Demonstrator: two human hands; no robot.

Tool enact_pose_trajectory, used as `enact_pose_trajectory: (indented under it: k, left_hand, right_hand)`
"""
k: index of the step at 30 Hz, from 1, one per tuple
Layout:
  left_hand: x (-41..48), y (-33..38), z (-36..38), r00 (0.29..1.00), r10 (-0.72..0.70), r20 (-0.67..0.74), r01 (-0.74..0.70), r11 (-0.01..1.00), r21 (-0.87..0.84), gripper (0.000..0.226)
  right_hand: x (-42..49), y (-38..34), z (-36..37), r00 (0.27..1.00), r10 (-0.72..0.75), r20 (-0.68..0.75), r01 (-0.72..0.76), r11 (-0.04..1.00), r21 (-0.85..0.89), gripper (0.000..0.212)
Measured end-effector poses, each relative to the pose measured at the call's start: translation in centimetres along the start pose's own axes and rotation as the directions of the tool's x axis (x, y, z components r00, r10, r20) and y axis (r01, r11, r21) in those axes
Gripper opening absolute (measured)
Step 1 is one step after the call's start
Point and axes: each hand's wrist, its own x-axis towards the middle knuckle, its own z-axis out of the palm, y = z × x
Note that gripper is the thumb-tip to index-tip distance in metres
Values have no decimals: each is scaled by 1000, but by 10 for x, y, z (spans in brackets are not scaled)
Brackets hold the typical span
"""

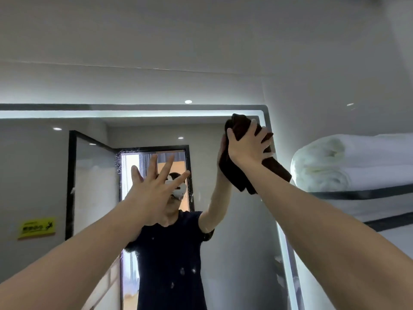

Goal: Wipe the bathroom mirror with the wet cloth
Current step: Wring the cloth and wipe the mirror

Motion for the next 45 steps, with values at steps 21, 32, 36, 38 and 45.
enact_pose_trajectory:
  k: [21,32,36,38,45]
  left_hand:
    - [9,-4,14,999,10,34,-13,994,109,141]
    - [6,-3,13,999,3,37,-8,992,123,142]
    - [6,-3,11,999,2,37,-6,993,114,143]
    - [6,-2,11,1000,-2,31,-2,994,112,143]
    - [7,-2,12,999,-3,43,-1,995,98,142]
  right_hand:
    - [-20,50,-4,522,-749,408,850,497,-174,68]
    - [77,-12,-7,979,-204,-4,204,979,11,70]
    - [47,10,0,992,88,-90,-85,996,38,68]
    - [14,31,2,995,70,-70,-70,998,-6,69]
    - [-25,45,6,976,-212,47,216,970,-111,68]
